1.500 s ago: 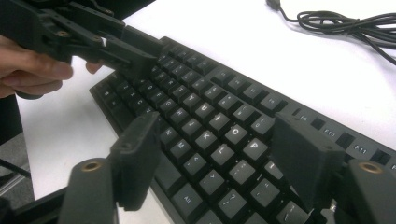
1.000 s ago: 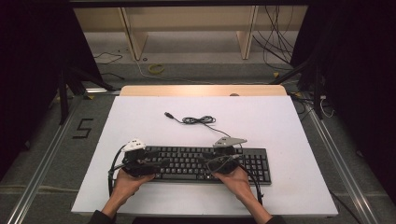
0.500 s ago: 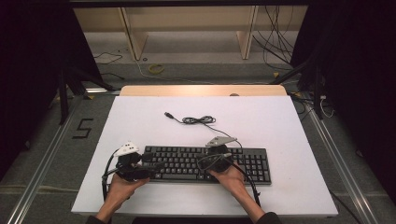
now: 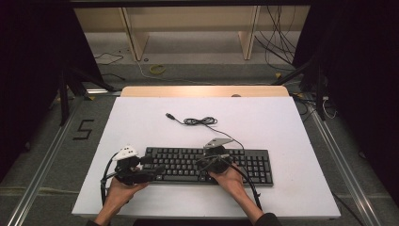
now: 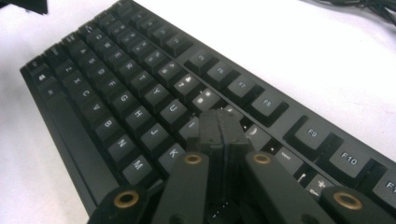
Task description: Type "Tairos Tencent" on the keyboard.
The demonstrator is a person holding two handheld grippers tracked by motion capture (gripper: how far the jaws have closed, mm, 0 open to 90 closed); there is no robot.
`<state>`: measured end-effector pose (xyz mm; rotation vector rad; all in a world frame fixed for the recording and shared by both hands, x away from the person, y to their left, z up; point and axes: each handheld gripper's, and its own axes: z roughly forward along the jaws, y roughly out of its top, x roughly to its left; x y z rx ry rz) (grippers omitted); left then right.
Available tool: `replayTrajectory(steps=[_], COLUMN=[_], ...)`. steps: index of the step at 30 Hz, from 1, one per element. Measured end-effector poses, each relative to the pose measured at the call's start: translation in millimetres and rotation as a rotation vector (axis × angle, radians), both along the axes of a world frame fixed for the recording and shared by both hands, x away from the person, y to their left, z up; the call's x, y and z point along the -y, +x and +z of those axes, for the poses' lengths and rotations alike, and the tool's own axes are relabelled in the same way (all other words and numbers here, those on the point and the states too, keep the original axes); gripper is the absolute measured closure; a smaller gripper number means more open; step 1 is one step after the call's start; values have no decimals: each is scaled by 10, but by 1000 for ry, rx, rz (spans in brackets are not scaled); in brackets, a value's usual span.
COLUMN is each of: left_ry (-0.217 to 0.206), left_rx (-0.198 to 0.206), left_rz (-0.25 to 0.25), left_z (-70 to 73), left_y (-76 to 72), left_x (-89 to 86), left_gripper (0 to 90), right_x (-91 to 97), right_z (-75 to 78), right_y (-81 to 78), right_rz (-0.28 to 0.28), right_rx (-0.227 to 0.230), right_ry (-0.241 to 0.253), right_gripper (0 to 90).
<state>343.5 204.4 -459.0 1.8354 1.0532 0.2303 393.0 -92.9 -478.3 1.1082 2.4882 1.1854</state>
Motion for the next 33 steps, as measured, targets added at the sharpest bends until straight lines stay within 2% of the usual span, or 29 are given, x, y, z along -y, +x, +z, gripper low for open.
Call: replayTrajectory(steps=[5,11,14,19,25,30,33], left_ry=[6,9,11,12,10,15,27], left_rx=[-1,-4,-4,1,3,0,-7], left_rz=[0,6,6,7,19,25,37], left_z=[-6,-17,-19,-15,-2,-2,-4], left_y=[-12,-13,-11,-6,3,20,35], left_x=[-1,-9,-10,-15,-31,-38,-37], left_gripper=[280,281,282,284,299,330,394], right_x=[-20,-16,10,79,166,184,181], right_z=[-19,-15,0,68,131,158,175], right_y=[-12,-13,-19,-39,-76,-126,-160], right_rz=[-2,-7,-17,-35,-34,-14,0], right_rx=[10,10,-1,13,16,9,13], right_ry=[-22,-20,4,34,92,122,129], right_gripper=[900,900,900,853,753,582,483])
